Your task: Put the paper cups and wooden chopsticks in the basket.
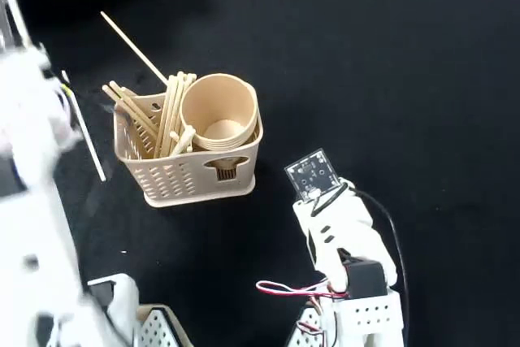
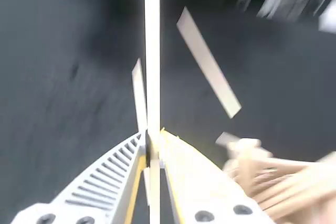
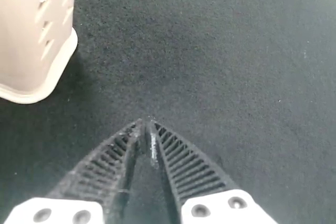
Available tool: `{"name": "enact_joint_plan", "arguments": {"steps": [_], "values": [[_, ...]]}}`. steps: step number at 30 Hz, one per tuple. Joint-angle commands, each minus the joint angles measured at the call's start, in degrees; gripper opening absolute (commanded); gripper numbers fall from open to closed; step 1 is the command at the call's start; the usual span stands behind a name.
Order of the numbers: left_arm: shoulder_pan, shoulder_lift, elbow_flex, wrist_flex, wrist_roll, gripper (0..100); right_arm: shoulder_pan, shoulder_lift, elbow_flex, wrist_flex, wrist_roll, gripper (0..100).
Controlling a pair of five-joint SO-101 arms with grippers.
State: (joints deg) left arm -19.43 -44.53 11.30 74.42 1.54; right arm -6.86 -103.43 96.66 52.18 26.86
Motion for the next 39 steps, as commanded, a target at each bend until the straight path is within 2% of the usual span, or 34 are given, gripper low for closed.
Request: {"name": "enact_joint_plan", "arguments": {"steps": [1,8,11,13,18,22,27,29,33,39], "values": [[8.0,-24.9,21.2,-19.2,3.0,3,0.5,-4.6,-0.2,0.3,0.4,1.2],[22.0,-49.4,54.5,-43.7,3.3,3,0.5,-4.6,-0.2,0.3,0.4,1.2],[23.8,-54.5,65.3,-51.4,3.3,3,0.5,-4.6,-0.2,0.3,0.4,1.2],[23.9,-55.5,68.6,-52.7,3.3,4,0.5,-4.6,-0.2,0.3,0.4,1.2],[23.9,-55.5,66.9,-45.2,3.7,18,0.5,-4.6,-0.2,0.3,0.4,1.2],[23.6,-55.5,58.6,-36.8,3.7,19,0.5,-4.6,-0.2,0.3,0.4,1.2],[18.2,-52.1,42.4,-28.0,3.8,19,0.5,-4.6,-0.2,0.3,0.4,1.2],[14.7,-47.1,35.5,-24.4,4.7,19,0.5,-4.6,-0.2,0.3,0.4,1.2],[6.4,-30.2,22.7,-18.5,12.0,20,0.5,-4.6,-0.2,0.3,0.4,1.2],[1.2,-0.4,6.1,-14.2,19.9,21,0.5,-4.6,-0.2,0.3,0.4,1.2]]}}
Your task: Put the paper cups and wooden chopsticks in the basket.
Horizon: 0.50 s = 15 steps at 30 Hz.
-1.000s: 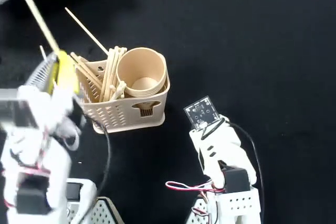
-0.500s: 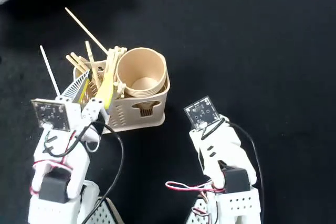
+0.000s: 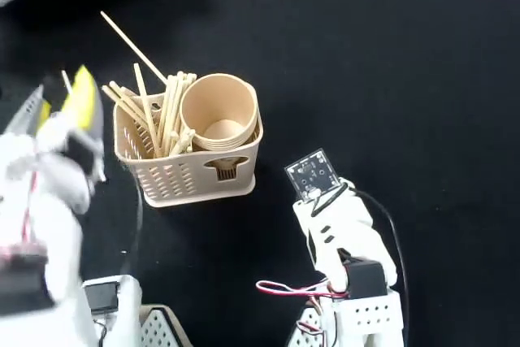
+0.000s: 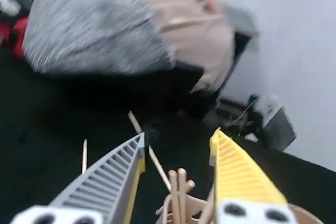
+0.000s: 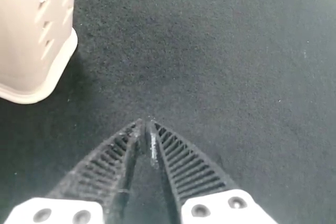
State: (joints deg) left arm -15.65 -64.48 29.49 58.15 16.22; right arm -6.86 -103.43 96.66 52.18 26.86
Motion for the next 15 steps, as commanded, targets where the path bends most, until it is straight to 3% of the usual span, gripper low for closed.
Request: {"name": "enact_joint_plan", "arguments": {"steps": [1,6,15], "values": [[-2.5,24.2,-14.7,2.6,5.9,21,0.5,-4.6,-0.2,0.3,0.4,1.2],[-2.4,45.5,-30.1,5.5,9.6,21,0.5,-4.6,-0.2,0.3,0.4,1.2],[-0.8,82.1,-61.3,5.2,9.8,21,0.5,-4.6,-0.2,0.3,0.4,1.2]]}}
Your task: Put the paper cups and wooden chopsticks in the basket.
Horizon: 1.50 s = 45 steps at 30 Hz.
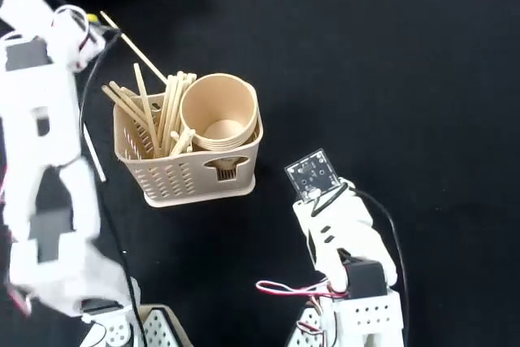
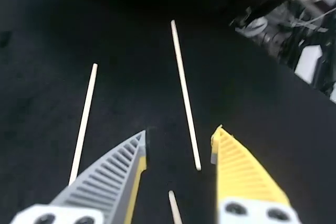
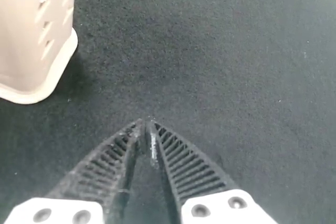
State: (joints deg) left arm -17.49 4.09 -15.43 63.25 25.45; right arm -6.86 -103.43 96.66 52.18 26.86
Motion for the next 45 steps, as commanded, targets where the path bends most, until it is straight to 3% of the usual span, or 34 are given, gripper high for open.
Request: {"name": "enact_joint_plan", "arguments": {"steps": [1,10,18,22,34,39,45], "values": [[1.0,17.3,-20.1,0.3,1.3,20,0.5,-4.6,-0.2,0.3,0.4,1.2],[2.0,48.2,-53.6,0.4,5.1,21,0.5,-4.6,-0.2,0.3,0.4,1.2],[3.1,65.7,-69.5,2.7,1.9,21,0.5,-4.6,-0.2,0.3,0.4,1.2],[4.5,66.6,-70.3,6.2,-1.5,21,0.5,-4.6,-0.2,0.3,0.4,1.2],[6.5,67.4,-64.7,6.5,-0.7,20,0.5,-4.6,-0.2,0.3,0.4,1.2],[6.5,67.9,-63.4,4.0,-0.9,8,0.5,-4.6,-0.2,0.3,0.4,1.2],[6.6,67.7,-60.1,2.5,-1.0,3,0.5,-4.6,-0.2,0.3,0.4,1.2]]}}
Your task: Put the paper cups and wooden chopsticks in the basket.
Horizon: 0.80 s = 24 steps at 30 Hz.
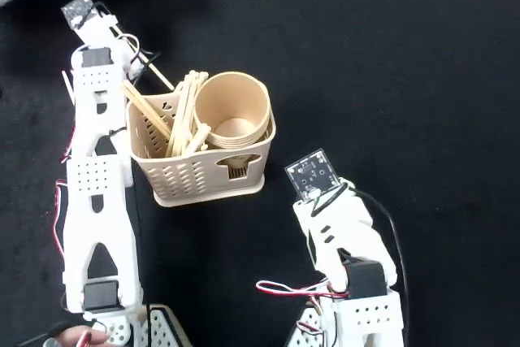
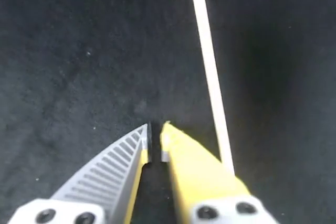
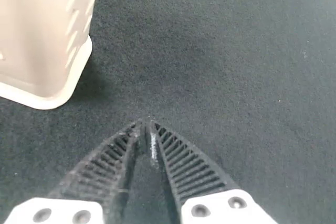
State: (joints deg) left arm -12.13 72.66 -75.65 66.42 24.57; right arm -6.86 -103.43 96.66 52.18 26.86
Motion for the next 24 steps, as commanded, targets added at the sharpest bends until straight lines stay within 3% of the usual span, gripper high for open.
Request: {"name": "enact_joint_plan", "arguments": {"steps": [1,5,8,11,18,24], "values": [[1.1,-0.9,0.1,-0.7,-0.1,3,0.5,-4.6,-0.2,0.3,0.4,1.2],[1.0,-1.1,-0.7,1.1,0.2,4,0.5,-4.6,-0.2,0.3,0.4,1.2],[1.4,-0.6,-6.2,5.2,1.7,16,0.5,-4.6,-0.2,0.3,0.4,1.2],[1.4,-0.4,-9.3,6.2,8.2,25,0.5,-4.6,-0.2,0.3,0.4,1.2],[6.6,0.4,-5.1,-1.8,8.4,23,0.5,-4.6,-0.2,0.3,0.4,1.2],[3.3,0.7,0.4,-4.0,8.5,19,0.5,-4.6,-0.2,0.3,0.4,1.2]]}}
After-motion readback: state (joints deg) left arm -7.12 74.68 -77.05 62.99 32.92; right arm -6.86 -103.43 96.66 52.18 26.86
